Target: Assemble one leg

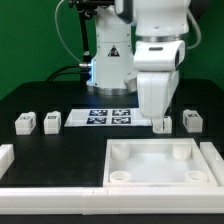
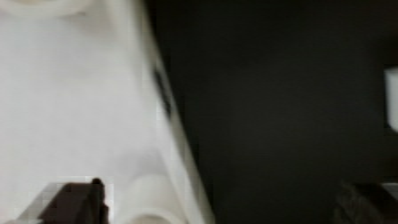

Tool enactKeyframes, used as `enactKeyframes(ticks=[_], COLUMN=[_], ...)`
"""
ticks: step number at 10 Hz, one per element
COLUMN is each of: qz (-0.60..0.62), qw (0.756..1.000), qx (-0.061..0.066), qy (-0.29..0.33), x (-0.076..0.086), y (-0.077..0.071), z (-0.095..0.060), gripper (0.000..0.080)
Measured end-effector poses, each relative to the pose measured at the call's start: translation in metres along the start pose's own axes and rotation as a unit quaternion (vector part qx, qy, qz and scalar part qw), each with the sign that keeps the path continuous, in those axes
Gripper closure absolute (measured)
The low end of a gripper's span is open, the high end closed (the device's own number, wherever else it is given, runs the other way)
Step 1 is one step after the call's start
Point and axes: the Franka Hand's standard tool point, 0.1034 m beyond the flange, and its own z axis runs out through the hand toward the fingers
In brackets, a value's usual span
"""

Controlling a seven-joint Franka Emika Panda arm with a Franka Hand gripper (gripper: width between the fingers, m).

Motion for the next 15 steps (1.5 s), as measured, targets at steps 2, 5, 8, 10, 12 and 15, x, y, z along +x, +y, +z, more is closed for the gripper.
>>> enactKeyframes(ticks=[2, 5, 8, 10, 12, 15], qz=[0.126, 0.259, 0.429, 0.485, 0.514, 0.506], qw=[0.992, 0.966, 0.903, 0.874, 0.857, 0.861], qx=[-0.002, -0.004, 0.01, 0.013, 0.019, 0.036], qy=[0.002, 0.016, 0.014, 0.014, 0.013, -0.043], x=[0.019, 0.018, 0.036, 0.047, 0.048, 0.039], y=[-0.02, -0.017, -0.05, -0.069, -0.07, -0.074], z=[-0.001, 0.002, 0.005, 0.008, 0.007, 0.009], gripper=[0.015, 0.015, 0.015, 0.015, 0.015, 0.015])
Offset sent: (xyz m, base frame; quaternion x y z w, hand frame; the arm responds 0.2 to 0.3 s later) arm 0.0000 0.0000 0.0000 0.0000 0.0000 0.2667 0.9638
